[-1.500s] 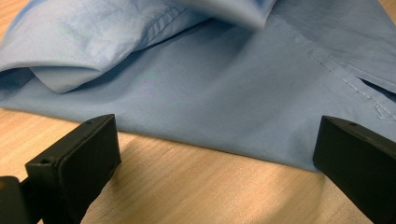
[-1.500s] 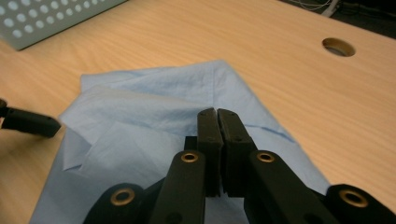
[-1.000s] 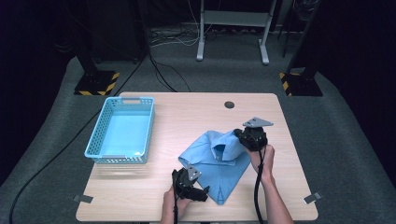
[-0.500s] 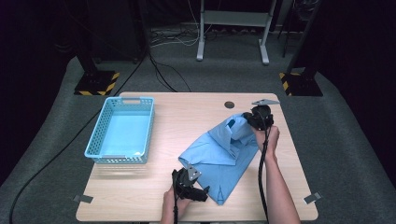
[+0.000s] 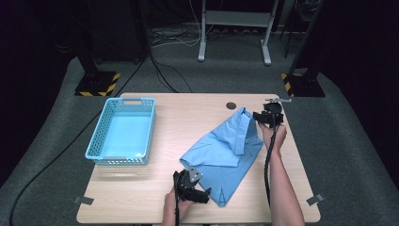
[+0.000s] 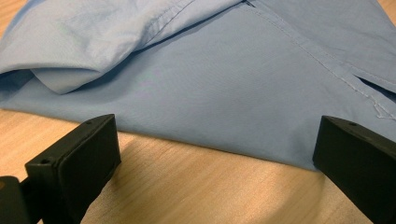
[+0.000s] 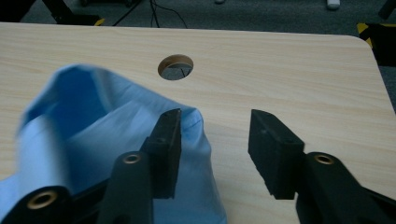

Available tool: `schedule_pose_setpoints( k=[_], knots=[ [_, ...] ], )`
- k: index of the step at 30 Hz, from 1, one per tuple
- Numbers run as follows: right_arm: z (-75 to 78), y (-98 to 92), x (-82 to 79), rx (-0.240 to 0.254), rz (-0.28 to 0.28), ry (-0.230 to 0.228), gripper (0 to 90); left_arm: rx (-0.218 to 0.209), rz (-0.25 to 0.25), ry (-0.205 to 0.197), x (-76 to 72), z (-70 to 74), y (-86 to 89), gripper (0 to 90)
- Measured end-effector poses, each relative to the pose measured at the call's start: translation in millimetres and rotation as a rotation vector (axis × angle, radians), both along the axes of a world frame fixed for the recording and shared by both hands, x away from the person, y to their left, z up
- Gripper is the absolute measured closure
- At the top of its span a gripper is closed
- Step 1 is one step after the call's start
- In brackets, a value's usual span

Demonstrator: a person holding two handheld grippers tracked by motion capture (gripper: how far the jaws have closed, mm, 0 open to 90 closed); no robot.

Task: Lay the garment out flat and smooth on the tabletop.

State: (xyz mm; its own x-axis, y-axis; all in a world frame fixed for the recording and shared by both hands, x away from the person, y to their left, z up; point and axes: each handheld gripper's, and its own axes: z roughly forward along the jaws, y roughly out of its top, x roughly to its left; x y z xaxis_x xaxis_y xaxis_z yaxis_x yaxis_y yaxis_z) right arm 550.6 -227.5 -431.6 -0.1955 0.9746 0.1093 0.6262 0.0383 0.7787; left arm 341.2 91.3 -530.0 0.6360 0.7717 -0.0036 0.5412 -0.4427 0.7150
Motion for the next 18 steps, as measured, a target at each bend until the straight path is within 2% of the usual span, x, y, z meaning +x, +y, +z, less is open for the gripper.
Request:
schedule_pose_setpoints(
  k=[2,7,13,16,17,18],
  knots=[
    [2.0,-3.0,-6.8,0.001,-0.003,-0.006,42.9,-0.001,0.0,0.0,0.0,0.0,0.0,0.5],
    [-3.0,-7.4,-23.8,-0.017,0.009,0.002,30.6,0.0,0.0,0.0,0.0,0.0,0.0,0.5],
    [-24.1,-5.2,-46.9,-0.038,0.049,0.029,17.8,-0.006,0.002,0.003,0.1,0.0,0.3,0.5],
    [-36.3,-2.2,-60.4,-0.04,0.066,0.027,12.7,-0.015,0.007,0.005,1.3,0.3,1.8,0.8],
    [-36.3,-2.2,-60.4,-0.04,0.066,0.027,12.7,-0.015,0.007,0.005,1.3,0.3,1.8,0.8],
    [-45.8,0.6,-69.8,-0.037,0.083,0.04,9.8,-0.038,0.024,0.011,3.1,0.7,3.9,0.8]
  ],
)
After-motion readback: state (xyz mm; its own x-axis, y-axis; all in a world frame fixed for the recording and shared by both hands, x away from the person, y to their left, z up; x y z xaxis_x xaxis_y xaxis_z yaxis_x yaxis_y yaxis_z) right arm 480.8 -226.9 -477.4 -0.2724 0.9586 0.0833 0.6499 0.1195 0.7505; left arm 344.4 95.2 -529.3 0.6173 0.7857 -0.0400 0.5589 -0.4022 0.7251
